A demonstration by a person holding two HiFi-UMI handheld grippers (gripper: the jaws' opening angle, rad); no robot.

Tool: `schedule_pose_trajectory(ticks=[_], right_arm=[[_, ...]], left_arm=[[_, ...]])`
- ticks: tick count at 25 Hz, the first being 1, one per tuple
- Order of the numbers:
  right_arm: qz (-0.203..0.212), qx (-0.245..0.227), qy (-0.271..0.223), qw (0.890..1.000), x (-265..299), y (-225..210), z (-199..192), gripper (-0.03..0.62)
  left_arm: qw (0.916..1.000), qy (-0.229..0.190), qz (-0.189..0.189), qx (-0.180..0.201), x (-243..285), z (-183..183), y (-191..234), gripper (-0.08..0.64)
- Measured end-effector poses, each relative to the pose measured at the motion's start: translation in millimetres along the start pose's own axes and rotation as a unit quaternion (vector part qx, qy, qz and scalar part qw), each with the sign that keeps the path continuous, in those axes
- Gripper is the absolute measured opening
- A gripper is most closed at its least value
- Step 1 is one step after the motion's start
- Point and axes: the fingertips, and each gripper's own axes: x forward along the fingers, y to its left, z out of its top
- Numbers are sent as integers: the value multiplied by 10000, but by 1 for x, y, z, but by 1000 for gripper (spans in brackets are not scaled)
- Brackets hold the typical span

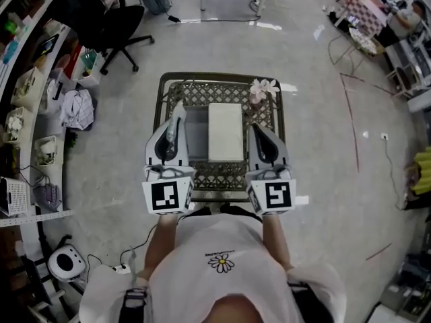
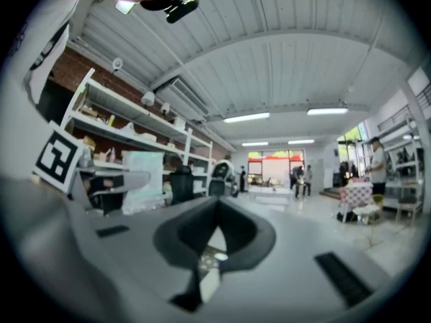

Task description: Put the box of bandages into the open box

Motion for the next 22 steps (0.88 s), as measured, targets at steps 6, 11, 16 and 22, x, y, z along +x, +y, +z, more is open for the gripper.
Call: schedule_pose_trajectory(ticks=[6, 11, 16, 22], right_arm=[[42, -140, 51, 9999, 11, -6, -2, 29], [109, -186, -25, 9998, 19, -9, -3, 29], [204, -244, -39, 9995, 22, -7, -7, 30], [186, -154, 50, 9997, 25, -8, -13, 29]], left_arm=[[9999, 6, 135, 3, 13, 2, 2, 40], [9998, 39, 171, 20, 24, -2, 1, 40], [9998, 103, 192, -10, 28, -8, 1, 40], [9997, 232, 105, -16, 31, -16, 1, 40]])
